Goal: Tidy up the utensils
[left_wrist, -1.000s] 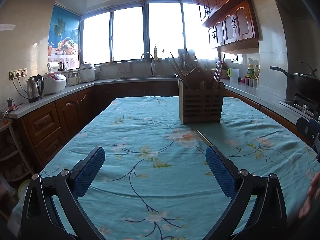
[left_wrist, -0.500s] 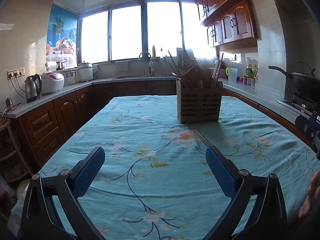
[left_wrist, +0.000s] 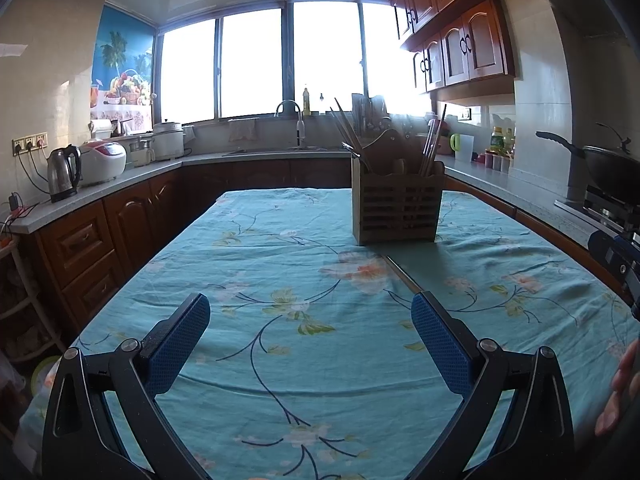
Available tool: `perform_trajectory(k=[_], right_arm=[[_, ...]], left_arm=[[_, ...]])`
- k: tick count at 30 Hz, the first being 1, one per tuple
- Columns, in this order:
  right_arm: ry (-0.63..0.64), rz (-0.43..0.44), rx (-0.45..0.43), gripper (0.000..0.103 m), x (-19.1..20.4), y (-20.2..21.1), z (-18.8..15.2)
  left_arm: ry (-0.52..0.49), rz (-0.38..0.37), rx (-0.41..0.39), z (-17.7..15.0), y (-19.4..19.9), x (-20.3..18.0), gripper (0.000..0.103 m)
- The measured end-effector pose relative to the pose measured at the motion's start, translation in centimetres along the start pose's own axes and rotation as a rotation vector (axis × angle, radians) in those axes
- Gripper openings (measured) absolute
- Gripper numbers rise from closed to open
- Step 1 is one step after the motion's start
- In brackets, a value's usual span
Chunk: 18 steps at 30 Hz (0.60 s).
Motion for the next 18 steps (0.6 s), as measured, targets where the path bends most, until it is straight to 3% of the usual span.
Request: perform_trajectory(k=[18], right_arm=[[-0.01, -0.001, 0.018, 0.103, 0.22, -0.65, -0.04]], left_arm=[[0.006, -0.023, 0.015, 0.13, -0.34, -0.17, 0.103]])
Point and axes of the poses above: each gripper's, at about its wrist camera, not at the fingertips, and y roughly against the way its jaws point, x to its left, z to its top, the point moved 4 cm from there along -y, roughly the way its jaws point, and after that the axes turned 5 degrees about x, right-handed, at the moved point
